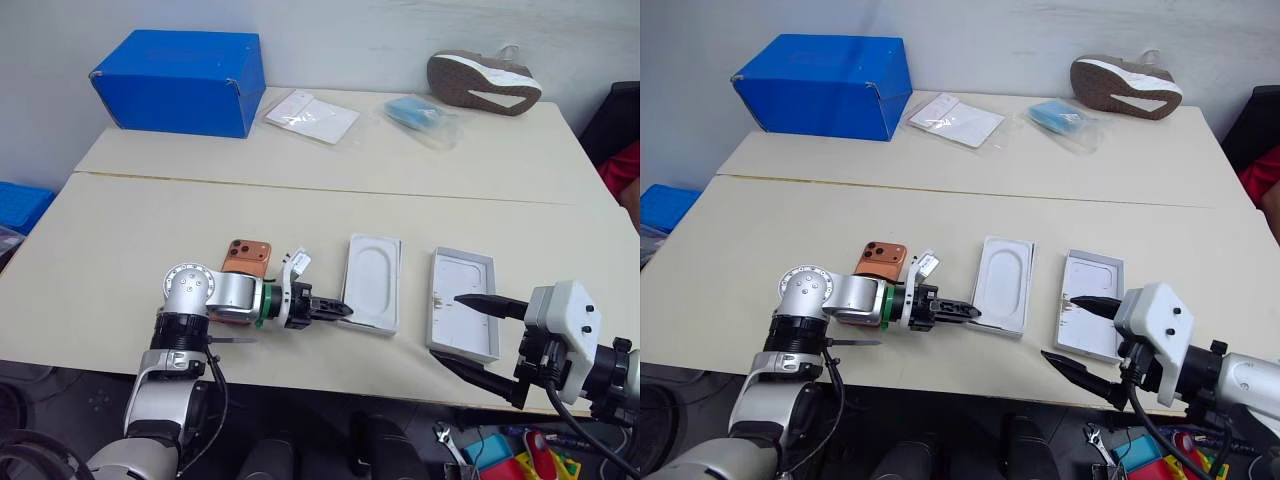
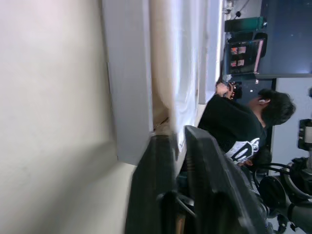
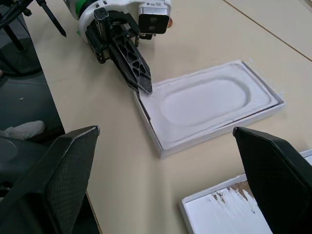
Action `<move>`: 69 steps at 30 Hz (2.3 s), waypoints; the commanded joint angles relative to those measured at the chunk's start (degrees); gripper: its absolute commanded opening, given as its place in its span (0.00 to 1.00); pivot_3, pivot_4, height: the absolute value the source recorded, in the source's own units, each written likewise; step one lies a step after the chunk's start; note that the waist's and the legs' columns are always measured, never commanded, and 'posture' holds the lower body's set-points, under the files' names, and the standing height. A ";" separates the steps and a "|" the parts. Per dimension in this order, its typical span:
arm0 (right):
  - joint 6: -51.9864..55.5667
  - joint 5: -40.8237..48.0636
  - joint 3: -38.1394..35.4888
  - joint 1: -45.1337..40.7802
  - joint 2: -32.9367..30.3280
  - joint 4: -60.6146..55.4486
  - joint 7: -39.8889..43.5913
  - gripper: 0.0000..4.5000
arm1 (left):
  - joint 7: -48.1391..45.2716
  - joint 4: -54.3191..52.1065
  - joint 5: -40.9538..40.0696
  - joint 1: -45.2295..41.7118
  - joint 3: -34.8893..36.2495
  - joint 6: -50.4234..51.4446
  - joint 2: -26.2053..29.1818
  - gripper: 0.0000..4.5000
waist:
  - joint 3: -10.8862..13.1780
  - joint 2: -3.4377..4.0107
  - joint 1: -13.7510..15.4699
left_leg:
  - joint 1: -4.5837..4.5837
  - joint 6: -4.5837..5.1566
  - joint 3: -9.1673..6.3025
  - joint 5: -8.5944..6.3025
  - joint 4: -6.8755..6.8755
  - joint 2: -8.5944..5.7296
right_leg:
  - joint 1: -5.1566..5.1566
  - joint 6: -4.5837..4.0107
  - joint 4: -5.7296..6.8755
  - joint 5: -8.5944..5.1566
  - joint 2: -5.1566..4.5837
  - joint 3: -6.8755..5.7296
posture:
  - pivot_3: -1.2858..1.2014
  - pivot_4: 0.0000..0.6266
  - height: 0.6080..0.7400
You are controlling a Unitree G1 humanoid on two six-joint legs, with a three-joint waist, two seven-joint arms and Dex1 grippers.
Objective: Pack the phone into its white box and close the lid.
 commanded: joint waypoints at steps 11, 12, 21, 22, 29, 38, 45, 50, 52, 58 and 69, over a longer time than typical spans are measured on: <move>-3.58 -0.80 3.47 -0.95 -1.14 1.20 -0.87 1.00 | -3.19 -0.21 -8.03 -3.49 -3.40 0.07 5.27 1.00 | 0.00 0.00 -0.08 | 0.00 -0.01 -0.01 0.00 0.00 0.01 | 0.00 0.00 -0.01 0.00 0.00 0.00 | 0.52 0.24 1.00; -3.73 -0.90 3.66 -1.04 -1.19 1.38 -0.87 1.00 | -3.36 -0.07 -8.22 -3.70 -3.41 0.07 5.15 1.00 | 0.00 0.00 -0.08 | 0.00 -0.01 -0.01 0.00 0.00 0.00 | 0.00 0.00 -0.01 0.00 0.00 0.00 | 0.52 0.24 1.00; -4.69 -1.57 4.97 -1.60 -1.43 2.39 -0.90 1.00 | -5.16 0.25 -10.86 -5.22 -3.63 0.07 5.01 1.00 | 0.01 0.00 -0.07 | -0.03 -0.01 -0.02 0.00 -0.02 0.00 | -0.01 0.00 -0.06 0.00 0.00 -0.02 | 0.52 0.24 1.00; -4.77 -1.61 5.00 -1.58 -1.43 2.43 -0.88 1.00 | -5.47 0.01 -11.01 -5.18 -3.87 0.07 5.55 1.00 | 0.01 0.00 -0.07 | -0.03 -0.01 -0.02 0.00 -0.01 0.00 | -0.01 0.00 -0.05 0.00 0.00 -0.02 | 0.52 0.24 1.00; -5.04 -1.81 5.24 -1.69 -1.68 2.78 -0.73 1.00 | -8.45 -1.71 -8.70 -5.10 -4.93 0.07 9.03 1.00 | 0.01 0.01 -0.13 | -0.01 -0.03 -0.02 0.01 -0.02 0.01 | -0.01 -0.01 -0.02 -0.01 0.01 -0.01 | 0.52 0.24 1.00; -5.23 -1.61 6.25 -3.55 -2.23 4.11 -0.31 1.00 | -18.14 -9.41 -5.57 -3.07 -4.50 -0.06 17.33 1.00 | 0.03 0.03 -0.21 | -0.02 -0.03 -0.03 0.01 -0.02 0.01 | -0.02 -0.02 -0.04 -0.01 0.00 -0.01 | 0.52 0.24 1.00; -5.72 -1.61 13.09 -10.70 -2.87 6.77 0.45 1.00 | -31.06 -18.52 2.22 4.96 -0.04 -5.80 28.85 1.00 | 0.10 0.07 -0.64 | 0.01 -0.05 -0.02 0.01 -0.08 0.06 | -0.03 -0.12 -0.02 -0.07 0.04 -0.01 | 0.52 0.24 1.00; -6.40 -2.68 20.31 -18.03 -2.90 10.83 2.68 1.00 | -43.33 -19.43 10.70 12.15 1.41 -13.87 39.65 1.00 | 0.14 0.09 -0.53 | 0.01 -0.07 -0.01 0.00 -0.12 0.09 | -0.05 -0.20 -0.05 -0.11 0.05 -0.02 | 0.52 0.24 1.00; -6.98 -4.18 24.25 -21.74 -2.50 12.90 3.75 0.86 | -47.48 -17.31 13.19 13.55 1.55 -15.27 43.20 1.00 | 0.17 0.08 -0.47 | 0.01 -0.05 -0.03 0.00 -0.14 0.10 | -0.05 -0.24 -0.07 -0.13 0.05 -0.03 | 0.52 0.24 1.00; -9.57 -11.04 38.47 -34.03 1.78 20.22 6.39 0.40 | -53.74 -5.88 24.12 12.00 -2.84 -18.65 48.09 1.00 | 0.21 0.05 -0.27 | -0.01 0.03 -0.06 0.00 -0.30 0.09 | -0.08 -0.29 -0.12 -0.16 0.01 -0.08 | 0.52 0.24 1.00; -16.01 -32.69 62.39 -53.16 18.60 41.25 6.12 0.01 | -57.96 8.51 37.14 -0.47 -12.42 -17.18 40.04 1.00 | 0.17 -0.14 -0.62 | -0.92 0.12 0.03 0.04 -0.06 -0.06 | -0.99 -0.22 0.35 -0.12 -0.03 -0.26 | 0.52 0.24 1.00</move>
